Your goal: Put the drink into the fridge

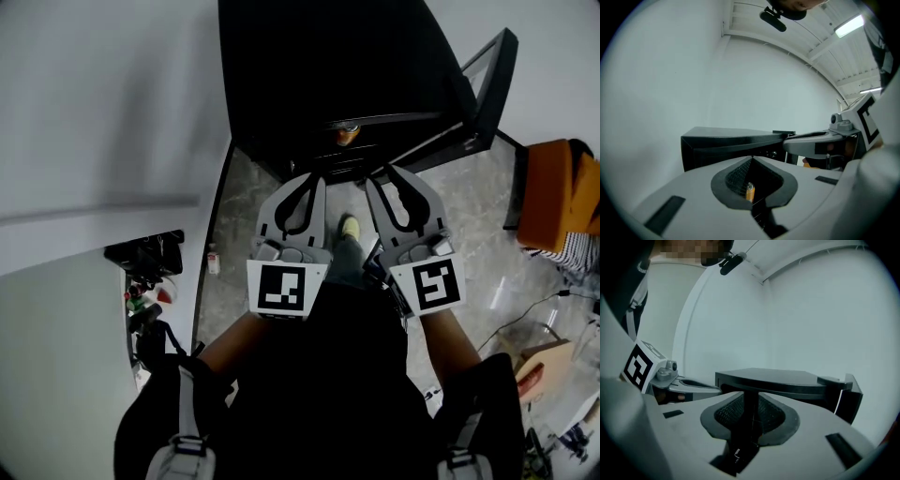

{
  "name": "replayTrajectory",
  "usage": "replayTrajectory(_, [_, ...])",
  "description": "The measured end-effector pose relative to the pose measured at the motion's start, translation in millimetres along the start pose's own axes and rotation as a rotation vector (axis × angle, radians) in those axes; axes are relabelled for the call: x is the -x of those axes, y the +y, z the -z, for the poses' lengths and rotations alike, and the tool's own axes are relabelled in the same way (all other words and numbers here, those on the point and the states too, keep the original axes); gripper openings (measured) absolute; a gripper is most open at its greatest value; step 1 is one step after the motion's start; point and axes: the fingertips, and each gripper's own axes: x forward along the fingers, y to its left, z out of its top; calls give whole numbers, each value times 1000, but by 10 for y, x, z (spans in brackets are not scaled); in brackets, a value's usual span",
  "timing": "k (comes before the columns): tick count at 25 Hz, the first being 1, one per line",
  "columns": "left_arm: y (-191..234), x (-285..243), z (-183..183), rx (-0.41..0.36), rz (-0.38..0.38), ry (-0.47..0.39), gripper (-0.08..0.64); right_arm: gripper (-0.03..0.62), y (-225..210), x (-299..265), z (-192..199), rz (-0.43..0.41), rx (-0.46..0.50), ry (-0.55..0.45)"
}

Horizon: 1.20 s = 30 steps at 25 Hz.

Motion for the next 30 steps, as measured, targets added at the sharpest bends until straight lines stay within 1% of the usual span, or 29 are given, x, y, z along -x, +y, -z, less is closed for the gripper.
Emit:
replayTrajectory(2, [3, 20, -104, -1, 1, -18, 11, 45, -23, 64, -86, 27, 2, -3])
replayTrajectory(4, [-8, 51, -188, -8, 8, -33, 11, 18, -22, 133, -143, 35, 0, -1])
replayTrajectory(11, [-67, 75, -297, -34, 38, -50, 11, 15, -72, 294, -200, 42, -2, 3])
replayTrajectory(15, [-63, 114, -293, -40, 36, -32, 11, 15, -93, 304, -204, 37, -10, 12])
replayTrajectory(19, [-90, 117, -306, -59, 23, -20, 11, 15, -144, 296, -191, 33, -9, 16])
replayTrajectory(22, [-138, 170, -345, -55, -2, -21, 11, 15, -130, 359, -182, 21, -20, 17])
replayTrajectory(26, [-362, 287, -382, -47, -26, -30, 11, 15, -113, 598, -171, -2, -25, 13])
replayTrajectory(30, [-752, 480, -320, -60, -22, -8, 11, 15, -141, 1018, -144, 3, -16, 12])
